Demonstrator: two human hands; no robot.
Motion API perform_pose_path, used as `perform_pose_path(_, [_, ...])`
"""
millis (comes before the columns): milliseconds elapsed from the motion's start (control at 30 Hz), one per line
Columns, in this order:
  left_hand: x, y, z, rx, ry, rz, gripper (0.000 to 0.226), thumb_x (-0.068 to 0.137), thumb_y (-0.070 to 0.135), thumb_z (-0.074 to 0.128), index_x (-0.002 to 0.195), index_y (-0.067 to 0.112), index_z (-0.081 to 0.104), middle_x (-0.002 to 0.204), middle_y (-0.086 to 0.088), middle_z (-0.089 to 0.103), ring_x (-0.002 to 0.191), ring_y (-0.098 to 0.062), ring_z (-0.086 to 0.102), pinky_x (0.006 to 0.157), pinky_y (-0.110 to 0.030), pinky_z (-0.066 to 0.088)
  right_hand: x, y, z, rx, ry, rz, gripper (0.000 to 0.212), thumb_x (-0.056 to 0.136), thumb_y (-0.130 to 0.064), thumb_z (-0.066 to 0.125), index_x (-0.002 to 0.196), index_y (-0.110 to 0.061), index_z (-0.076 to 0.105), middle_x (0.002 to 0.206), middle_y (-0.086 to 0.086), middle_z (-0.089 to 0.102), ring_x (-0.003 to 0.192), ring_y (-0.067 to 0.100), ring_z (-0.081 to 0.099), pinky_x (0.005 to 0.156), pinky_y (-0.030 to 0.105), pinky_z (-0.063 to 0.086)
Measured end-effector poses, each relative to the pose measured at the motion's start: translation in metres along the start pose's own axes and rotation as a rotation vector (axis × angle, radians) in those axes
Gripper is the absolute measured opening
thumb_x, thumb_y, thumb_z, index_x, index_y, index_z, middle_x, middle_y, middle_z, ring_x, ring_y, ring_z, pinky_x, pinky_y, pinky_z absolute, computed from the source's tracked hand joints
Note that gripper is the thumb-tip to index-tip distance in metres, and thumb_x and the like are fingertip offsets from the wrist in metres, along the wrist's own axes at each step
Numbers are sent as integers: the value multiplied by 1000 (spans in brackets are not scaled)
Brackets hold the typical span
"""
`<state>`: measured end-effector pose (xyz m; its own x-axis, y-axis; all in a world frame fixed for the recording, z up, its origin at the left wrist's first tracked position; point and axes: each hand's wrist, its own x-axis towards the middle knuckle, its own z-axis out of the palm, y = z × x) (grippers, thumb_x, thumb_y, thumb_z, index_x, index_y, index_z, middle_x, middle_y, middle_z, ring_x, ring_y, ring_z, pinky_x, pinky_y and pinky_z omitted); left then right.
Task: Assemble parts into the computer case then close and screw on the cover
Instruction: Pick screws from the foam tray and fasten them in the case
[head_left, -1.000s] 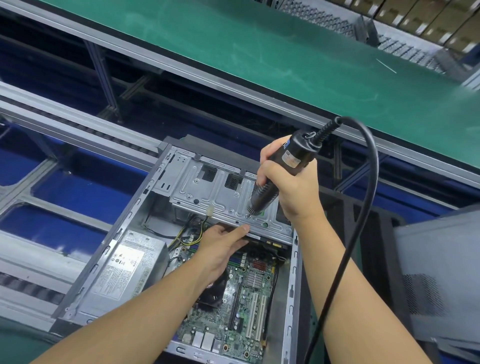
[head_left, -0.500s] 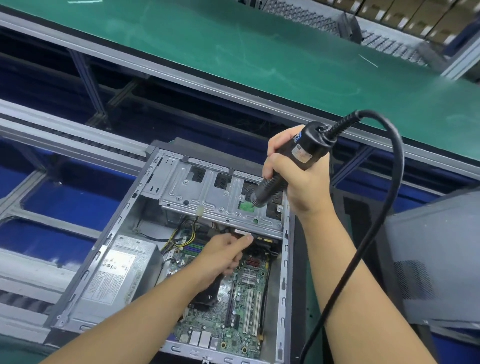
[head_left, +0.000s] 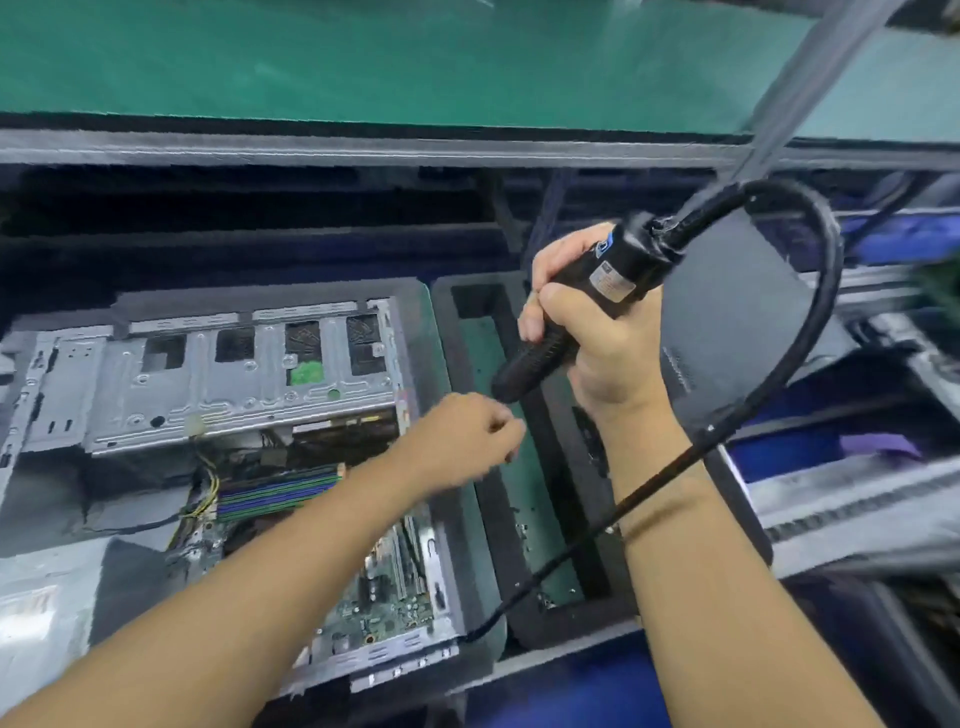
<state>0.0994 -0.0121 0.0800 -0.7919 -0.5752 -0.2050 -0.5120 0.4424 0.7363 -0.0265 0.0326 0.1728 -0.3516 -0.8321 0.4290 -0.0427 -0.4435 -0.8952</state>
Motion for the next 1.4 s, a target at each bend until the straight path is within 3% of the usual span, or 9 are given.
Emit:
perform_pose_path(133, [39, 16, 56, 341, -436, -1, 24, 87, 19, 51, 94, 16, 73, 97, -4, 73, 93, -24, 65, 83, -37, 56, -33, -2, -48, -20, 106, 25, 29, 71, 2, 58, 77, -25, 65, 71, 11, 57, 53, 34, 47, 52, 54, 41])
perform_pose_path(267, [68, 15, 112, 537, -655, -5, 26, 81, 9, 58, 100, 13, 74, 104, -6, 73, 99, -27, 66, 88, -41, 57, -61, 3, -84, -35, 197, 56, 27, 71, 4, 57, 77, -22, 63, 69, 13, 56, 51, 43, 44, 52, 50, 41])
perform_pose_path(433, [90, 4, 165, 668, -756, 53, 16, 81, 10, 69, 97, 14, 73, 102, -5, 73, 95, -26, 69, 83, -38, 58, -83, 19, -113, 0, 263, 138, 30, 74, 15, 54, 82, -14, 59, 72, 11, 56, 50, 44, 44, 57, 38, 44])
perform_pose_path(600, [87, -10, 222, 737, -789, 27, 17, 80, 20, 71, 97, 19, 70, 100, -4, 67, 92, -27, 65, 68, -33, 49, -95, 33, -131, 57, 302, 159, 32, 73, 12, 55, 79, -18, 63, 70, 15, 55, 51, 36, 47, 56, 49, 44])
perform_pose_path(767, [77, -25, 261, 554, -691, -287, 37, 91, 23, 63, 123, 7, 55, 128, -15, 58, 117, -35, 58, 93, -42, 49, -97, 39, -146, 88, 281, 146, 29, 73, 6, 58, 80, -22, 64, 72, 13, 57, 51, 29, 51, 58, 40, 47])
perform_pose_path(867, [69, -26, 274, 409, -495, -487, 28, 89, 10, 55, 115, 9, 62, 124, -13, 63, 115, -31, 62, 89, -37, 49, -96, 41, -151, 94, 287, 146, 24, 74, 3, 59, 83, -19, 62, 74, 11, 58, 52, 27, 52, 59, 38, 48])
perform_pose_path(1033, [56, -25, 287, 473, -370, -475, 28, 89, 5, 45, 106, 10, 66, 115, -13, 68, 108, -31, 66, 84, -34, 50, -92, 42, -157, 75, 282, 151, 30, 74, 5, 58, 81, -24, 63, 74, 10, 58, 52, 26, 53, 58, 39, 48])
perform_pose_path(1200, [73, -8, 255, 389, -562, -505, 24, 81, 17, 67, 104, 9, 65, 106, -11, 68, 99, -31, 68, 78, -34, 54, -81, 40, -156, 67, 267, 160, 27, 73, -1, 60, 80, -26, 64, 74, 13, 57, 52, 27, 52, 59, 39, 47])
perform_pose_path(1400, [100, 3, 178, -80, -843, -701, 22, 98, 6, 56, 76, 8, 55, 46, 0, 60, 46, -6, 59, 55, -18, 46, -48, 30, -127, 120, 219, 126, 23, 70, -2, 60, 78, -23, 64, 74, 10, 57, 54, 29, 50, 57, 43, 43])
